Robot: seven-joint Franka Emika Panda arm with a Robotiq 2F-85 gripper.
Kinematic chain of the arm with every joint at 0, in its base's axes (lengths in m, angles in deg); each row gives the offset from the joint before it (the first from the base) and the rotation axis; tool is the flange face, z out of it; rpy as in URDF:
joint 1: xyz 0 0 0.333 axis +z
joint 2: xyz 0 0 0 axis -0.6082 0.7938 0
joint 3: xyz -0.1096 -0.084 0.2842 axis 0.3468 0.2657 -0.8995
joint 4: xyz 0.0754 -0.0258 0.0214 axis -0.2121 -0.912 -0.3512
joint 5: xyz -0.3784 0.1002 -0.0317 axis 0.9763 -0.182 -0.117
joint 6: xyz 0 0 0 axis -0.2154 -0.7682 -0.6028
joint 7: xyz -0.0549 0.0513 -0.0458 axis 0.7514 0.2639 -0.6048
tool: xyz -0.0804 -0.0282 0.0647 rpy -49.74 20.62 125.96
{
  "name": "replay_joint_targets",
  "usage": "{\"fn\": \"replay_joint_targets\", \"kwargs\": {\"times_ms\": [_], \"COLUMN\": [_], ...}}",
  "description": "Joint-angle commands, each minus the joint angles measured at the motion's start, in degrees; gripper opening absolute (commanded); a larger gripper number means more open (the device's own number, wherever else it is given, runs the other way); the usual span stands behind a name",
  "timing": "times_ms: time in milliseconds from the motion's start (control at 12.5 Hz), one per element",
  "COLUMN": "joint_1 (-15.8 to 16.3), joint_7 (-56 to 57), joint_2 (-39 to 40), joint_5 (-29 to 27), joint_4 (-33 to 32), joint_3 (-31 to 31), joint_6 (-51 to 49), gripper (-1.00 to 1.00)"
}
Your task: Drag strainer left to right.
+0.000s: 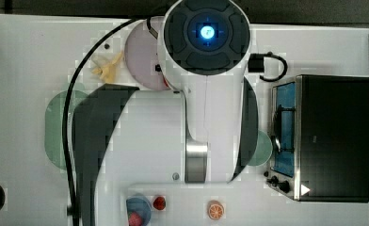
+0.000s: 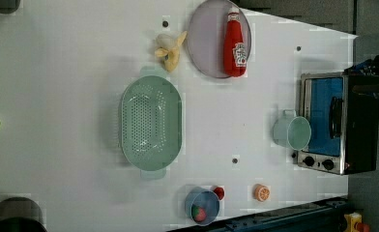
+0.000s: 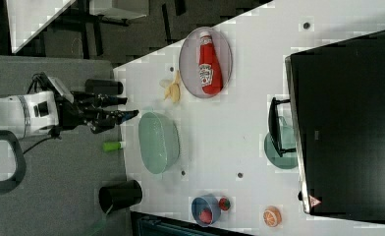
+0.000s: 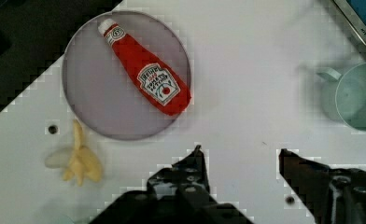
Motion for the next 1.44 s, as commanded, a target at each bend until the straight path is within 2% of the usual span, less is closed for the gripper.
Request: {"fn": "replay_joint_targets", "kwargs": {"times_ms": [80, 240, 480, 720, 1040, 1440], "joint_1": [-1.6, -1.7, 0.2, 2.0, 2.3, 2.4], "joint_7": [-10.3, -10.5, -10.5, -16.4, -36.6, -63.8], "joint_2": [-27.4, -27.4, -26.4, -23.0, -15.8, -1.3], "joint_5": [2.1, 2.0, -2.2, -4.0, -3.9, -3.0], "joint_4": [-15.0, -15.1, -15.2, -15.3, -15.6, -16.5], "joint_3": [2.0, 2.1, -0.8, -7.9, -20.2, -32.3], "joint_6": [-12.7, -12.7, -12.3, -10.4, -2.1, 13.8], "gripper": [0.59, 1.00, 1.00, 1.00, 1.00, 1.00]}}
